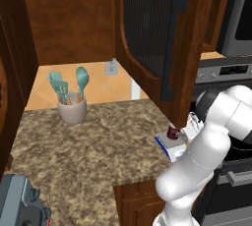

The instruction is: Pick the canned food and place it on the digital scale for weighing, and close the cabinet.

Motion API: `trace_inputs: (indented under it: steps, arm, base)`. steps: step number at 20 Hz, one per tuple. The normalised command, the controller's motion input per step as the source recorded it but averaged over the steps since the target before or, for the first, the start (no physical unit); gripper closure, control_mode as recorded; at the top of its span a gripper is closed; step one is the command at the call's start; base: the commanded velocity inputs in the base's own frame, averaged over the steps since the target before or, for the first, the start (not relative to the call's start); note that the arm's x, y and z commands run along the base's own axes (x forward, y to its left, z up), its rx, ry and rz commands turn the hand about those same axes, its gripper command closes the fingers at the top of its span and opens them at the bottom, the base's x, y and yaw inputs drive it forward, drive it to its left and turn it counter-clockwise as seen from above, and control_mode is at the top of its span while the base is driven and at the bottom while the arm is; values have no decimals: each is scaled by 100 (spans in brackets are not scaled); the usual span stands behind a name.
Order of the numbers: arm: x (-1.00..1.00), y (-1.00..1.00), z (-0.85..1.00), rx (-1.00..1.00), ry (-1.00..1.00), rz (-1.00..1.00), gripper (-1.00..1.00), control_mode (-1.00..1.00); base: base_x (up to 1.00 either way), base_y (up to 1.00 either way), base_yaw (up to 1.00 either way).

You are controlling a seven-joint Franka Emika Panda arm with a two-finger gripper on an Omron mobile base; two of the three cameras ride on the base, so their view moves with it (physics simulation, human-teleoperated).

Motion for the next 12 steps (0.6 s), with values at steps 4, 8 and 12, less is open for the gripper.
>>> trace_inputs:
  steps: [4,8,12]
  arm:
    - [-2,2,0,0,0,0,-100,-100]
    - [0,0,0,0,0,-1,-100,-100]
    - [-2,-26,0,0,0,-8,-100,-100]
  base:
    - [0,0,0]
    - [0,0,0]
    - [0,0,0]
